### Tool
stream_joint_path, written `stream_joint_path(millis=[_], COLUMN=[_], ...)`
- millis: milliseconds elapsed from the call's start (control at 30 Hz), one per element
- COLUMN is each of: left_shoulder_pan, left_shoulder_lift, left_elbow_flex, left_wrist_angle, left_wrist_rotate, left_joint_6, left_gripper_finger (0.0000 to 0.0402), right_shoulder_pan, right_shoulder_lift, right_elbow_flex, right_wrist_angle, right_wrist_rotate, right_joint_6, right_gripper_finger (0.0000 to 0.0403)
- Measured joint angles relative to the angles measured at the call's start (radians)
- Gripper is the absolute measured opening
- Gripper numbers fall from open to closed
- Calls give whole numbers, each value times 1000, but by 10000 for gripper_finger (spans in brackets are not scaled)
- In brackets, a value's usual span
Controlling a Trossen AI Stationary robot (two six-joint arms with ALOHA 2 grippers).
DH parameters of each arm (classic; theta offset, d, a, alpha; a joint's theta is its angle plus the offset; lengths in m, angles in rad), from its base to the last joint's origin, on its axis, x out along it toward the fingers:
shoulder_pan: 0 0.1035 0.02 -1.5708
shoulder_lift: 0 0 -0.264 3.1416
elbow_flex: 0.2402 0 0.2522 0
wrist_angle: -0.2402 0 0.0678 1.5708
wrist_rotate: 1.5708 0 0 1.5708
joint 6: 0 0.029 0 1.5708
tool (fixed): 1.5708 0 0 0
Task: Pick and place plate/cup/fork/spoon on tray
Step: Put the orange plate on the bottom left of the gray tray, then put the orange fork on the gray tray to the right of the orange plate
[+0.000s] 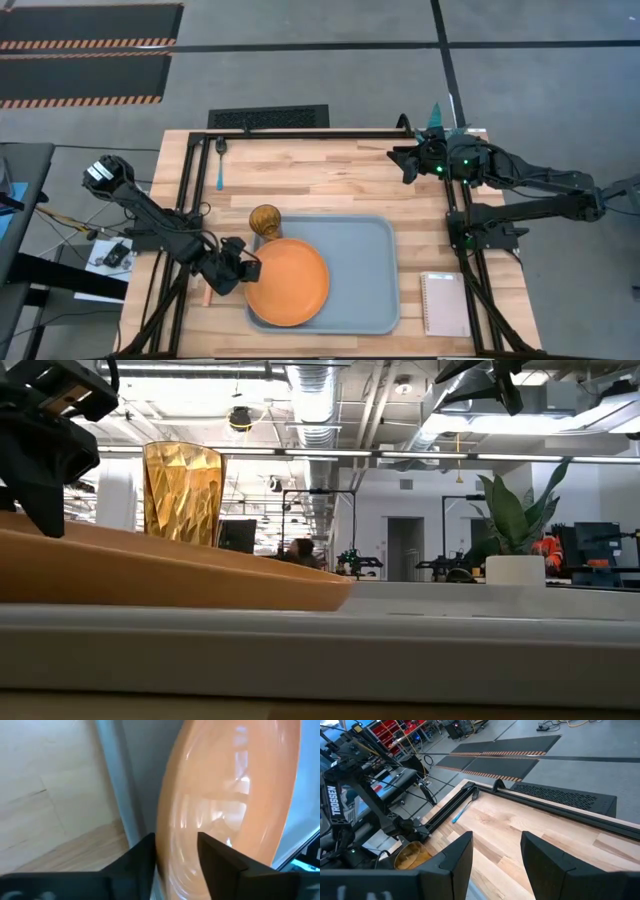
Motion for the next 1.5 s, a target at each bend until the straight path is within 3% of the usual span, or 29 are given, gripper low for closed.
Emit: stream_joint_path(millis=[333, 500, 867, 1100, 1267, 1500], left_shoulder_pan=[27, 43, 47, 4, -104, -252], left_shoulder_lift=[0, 0, -65, -159, -167, -96], left_elbow_flex=[0, 0, 0, 43, 34, 5], left_wrist_angle=[-6, -4, -106, -353, -457, -450], left_wrist_rotate=[33, 63, 107, 189, 276, 251], left_joint_6=[37, 38, 9, 22, -101, -319], left_gripper_finger=[244, 278, 283, 283, 274, 254], right_shoulder_pan=[0, 0, 0, 0, 0, 0], right_shoulder_lift=[0, 0, 0, 0, 0, 0], right_elbow_flex=[0, 0, 0, 0, 0, 0], right_wrist_angle=[0, 0, -5, -5, -7, -13], right_wrist_rotate=[0, 0, 0, -1, -1, -1], right_joint_6=[0, -1, 0, 0, 0, 0], right_gripper_finger=[188, 188, 188, 188, 188, 188])
